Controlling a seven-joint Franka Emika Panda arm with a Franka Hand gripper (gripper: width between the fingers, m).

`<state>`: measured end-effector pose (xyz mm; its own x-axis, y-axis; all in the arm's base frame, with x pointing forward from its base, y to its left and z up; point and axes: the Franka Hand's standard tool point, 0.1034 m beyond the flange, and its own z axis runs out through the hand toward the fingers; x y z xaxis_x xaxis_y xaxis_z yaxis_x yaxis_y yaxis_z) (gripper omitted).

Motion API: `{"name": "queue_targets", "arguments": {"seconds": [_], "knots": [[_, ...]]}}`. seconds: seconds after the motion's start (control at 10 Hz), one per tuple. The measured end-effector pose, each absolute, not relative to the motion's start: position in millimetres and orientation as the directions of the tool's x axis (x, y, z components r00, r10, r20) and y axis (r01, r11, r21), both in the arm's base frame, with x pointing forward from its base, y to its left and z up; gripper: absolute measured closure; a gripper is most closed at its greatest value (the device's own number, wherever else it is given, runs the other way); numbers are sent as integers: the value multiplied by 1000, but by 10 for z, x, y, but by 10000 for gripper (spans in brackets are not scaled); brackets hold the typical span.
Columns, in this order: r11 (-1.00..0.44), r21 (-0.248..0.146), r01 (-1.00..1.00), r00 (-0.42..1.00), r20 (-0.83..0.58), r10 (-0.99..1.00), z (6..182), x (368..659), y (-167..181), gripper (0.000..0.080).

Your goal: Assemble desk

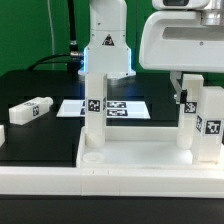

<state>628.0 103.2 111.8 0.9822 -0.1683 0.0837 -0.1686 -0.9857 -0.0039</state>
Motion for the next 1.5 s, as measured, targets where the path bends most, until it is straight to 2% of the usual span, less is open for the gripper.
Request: {"name": "queue_targets", "arguments": {"seconds": [0.1,0.2,0.3,0.4,0.5,0.7,0.9,1.1,1.2,1.5], "knots": [[-993,2,-117,990,83,-116,1114,6276,1024,151],[-991,0,-132,988,83,-132,1114,6276,1023,283],[-991,0,-133,988,83,-132,1114,6277,1021,283],[-989,-1,-149,985,83,-148,1114,6277,1020,422],[-986,-3,-165,983,83,-165,1113,6276,1020,511],[-985,-4,-173,982,83,-172,1113,6277,1018,511],[-957,-14,-290,953,81,-290,1113,6276,1019,511],[-856,-60,-514,854,57,-517,1116,6267,1009,511],[-812,-66,-580,811,49,-583,1110,6258,1017,511],[-544,-88,-834,546,8,-838,1095,6232,1071,509]]}}
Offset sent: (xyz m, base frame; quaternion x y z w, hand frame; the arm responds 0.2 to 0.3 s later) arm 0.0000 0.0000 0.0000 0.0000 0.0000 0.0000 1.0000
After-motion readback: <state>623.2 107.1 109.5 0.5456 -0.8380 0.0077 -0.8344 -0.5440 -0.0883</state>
